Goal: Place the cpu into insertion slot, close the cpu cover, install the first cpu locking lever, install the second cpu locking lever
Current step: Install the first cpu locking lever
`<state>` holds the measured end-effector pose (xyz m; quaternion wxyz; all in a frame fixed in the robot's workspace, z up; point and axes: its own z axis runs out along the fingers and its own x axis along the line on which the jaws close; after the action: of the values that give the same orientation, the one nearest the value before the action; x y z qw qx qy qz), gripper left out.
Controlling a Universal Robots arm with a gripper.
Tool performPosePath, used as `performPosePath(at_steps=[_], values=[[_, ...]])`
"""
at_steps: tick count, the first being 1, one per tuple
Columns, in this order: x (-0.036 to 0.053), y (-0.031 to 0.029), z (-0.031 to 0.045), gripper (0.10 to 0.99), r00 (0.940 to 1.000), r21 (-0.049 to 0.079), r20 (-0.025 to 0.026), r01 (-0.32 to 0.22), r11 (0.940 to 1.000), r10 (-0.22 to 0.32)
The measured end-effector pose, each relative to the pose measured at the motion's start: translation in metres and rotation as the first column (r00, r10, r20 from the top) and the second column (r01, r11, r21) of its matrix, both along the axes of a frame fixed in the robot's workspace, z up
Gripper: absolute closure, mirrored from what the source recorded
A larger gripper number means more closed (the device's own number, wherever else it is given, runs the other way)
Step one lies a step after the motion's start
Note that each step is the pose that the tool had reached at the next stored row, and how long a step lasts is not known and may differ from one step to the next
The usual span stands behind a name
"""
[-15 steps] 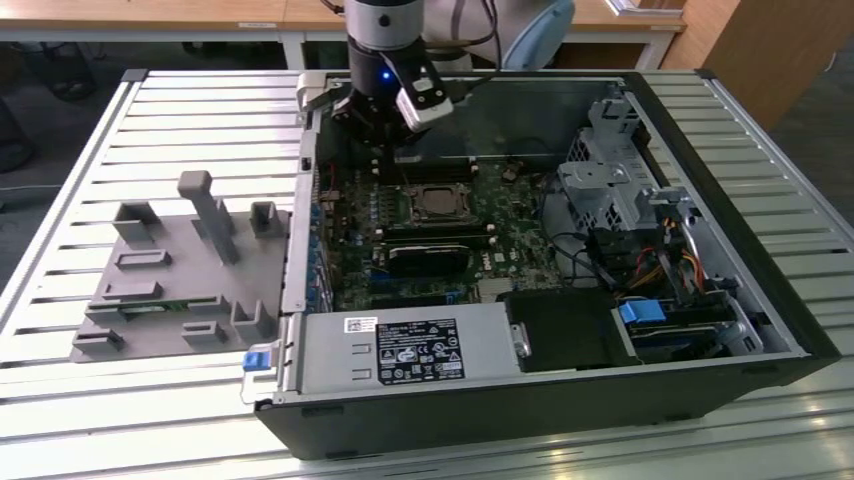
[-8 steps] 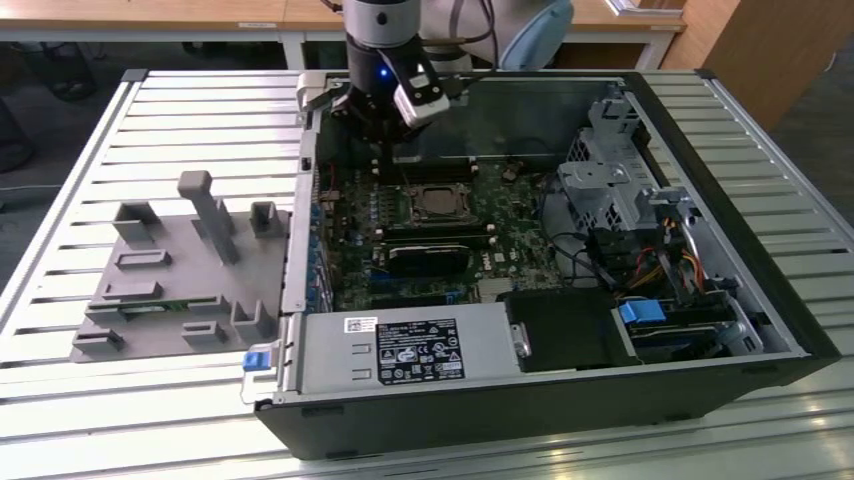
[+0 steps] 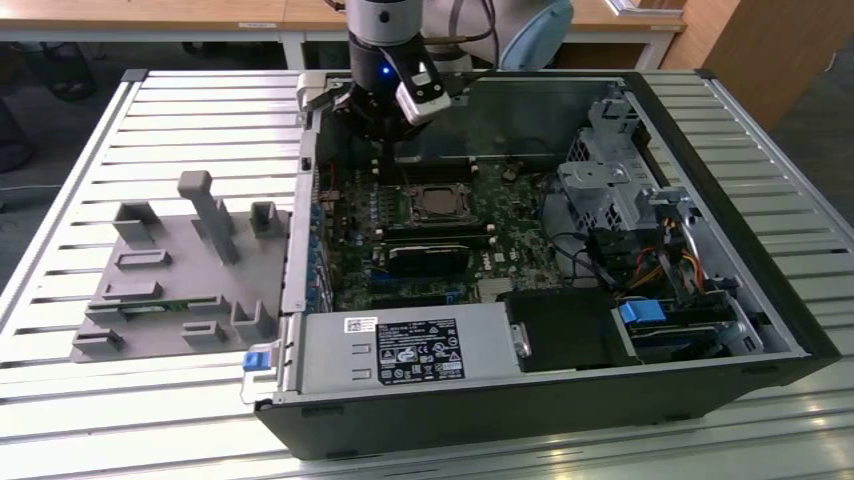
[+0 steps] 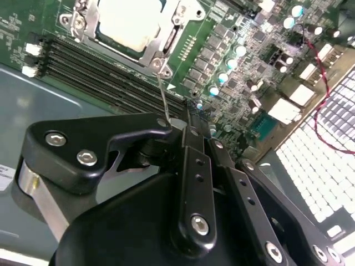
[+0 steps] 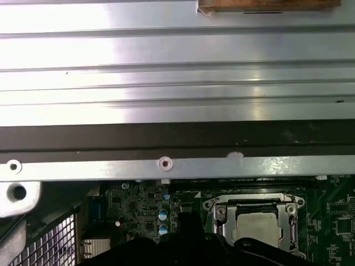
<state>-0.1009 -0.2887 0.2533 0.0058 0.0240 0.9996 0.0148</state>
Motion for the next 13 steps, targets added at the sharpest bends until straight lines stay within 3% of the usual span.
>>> performPosePath(at_steps=[7, 13], values=[[0.014, 0.0011, -0.0019, 0.98, 1.0, 0.0, 0.0001, 0.0, 1.0, 0.0], [0.0379, 0.001, -0.0041, 0.98, 1.0, 0.0, -0.0024, 0.0, 1.0, 0.0]])
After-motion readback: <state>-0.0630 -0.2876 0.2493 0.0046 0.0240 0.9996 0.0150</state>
